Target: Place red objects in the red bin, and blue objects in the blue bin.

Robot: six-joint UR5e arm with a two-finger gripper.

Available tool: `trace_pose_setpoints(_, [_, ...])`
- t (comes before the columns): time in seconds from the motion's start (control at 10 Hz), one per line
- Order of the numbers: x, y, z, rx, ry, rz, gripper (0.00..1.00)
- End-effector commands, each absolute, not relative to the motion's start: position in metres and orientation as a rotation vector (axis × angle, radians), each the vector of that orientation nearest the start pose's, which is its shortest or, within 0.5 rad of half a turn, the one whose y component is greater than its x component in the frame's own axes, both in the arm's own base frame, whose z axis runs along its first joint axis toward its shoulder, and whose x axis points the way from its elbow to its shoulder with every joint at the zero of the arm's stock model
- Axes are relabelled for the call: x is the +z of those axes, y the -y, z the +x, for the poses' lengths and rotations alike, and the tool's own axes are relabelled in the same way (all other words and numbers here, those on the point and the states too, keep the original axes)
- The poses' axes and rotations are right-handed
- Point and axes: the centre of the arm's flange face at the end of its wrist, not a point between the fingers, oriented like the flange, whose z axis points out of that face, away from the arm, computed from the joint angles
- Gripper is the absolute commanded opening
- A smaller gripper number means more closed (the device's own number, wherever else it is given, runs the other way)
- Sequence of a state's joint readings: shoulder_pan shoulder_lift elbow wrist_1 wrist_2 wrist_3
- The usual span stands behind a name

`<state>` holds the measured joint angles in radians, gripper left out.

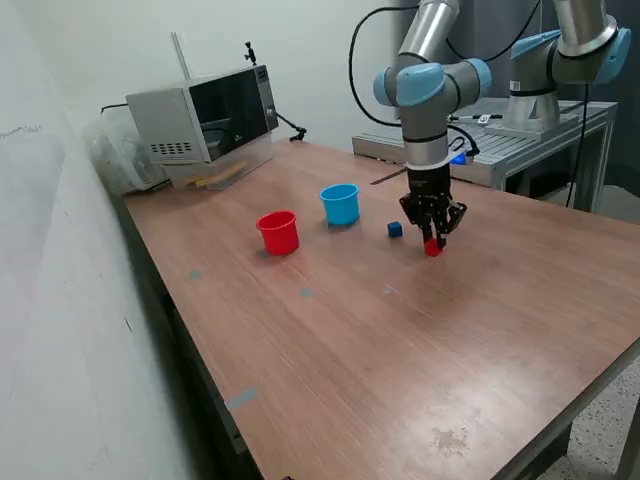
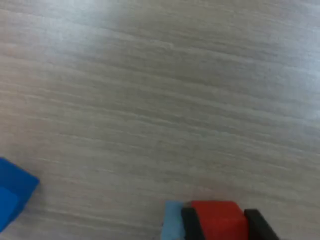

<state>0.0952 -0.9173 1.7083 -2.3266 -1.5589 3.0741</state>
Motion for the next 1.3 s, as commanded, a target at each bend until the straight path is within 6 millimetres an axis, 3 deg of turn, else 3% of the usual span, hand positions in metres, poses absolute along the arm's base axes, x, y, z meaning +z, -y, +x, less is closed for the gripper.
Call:
trace_pose_setpoints(0.0, [0.152,0.193,-0.618,0.010,-2.043,-2.406,0.00])
trace_pose_setpoints(0.3, [0.205,0.195,-0.636,0.113,-2.089,-2.440,0.00])
trace_pose_setpoints(0.6, [0.259,0.186,-0.675,0.258,-2.135,-2.445,0.00])
trace_pose_setpoints(0.7, [0.277,0.173,-0.690,0.304,-2.168,-2.429,0.00])
trace_pose_setpoints(0.8, [0.280,0.159,-0.702,0.343,-2.187,-2.399,0.00])
trace_pose_setpoints(1.1, [0.244,0.113,-0.730,0.300,-2.230,-2.294,0.00])
trace_pose_setpoints(1.2, [0.246,0.090,-0.740,0.318,-2.264,-2.261,0.00])
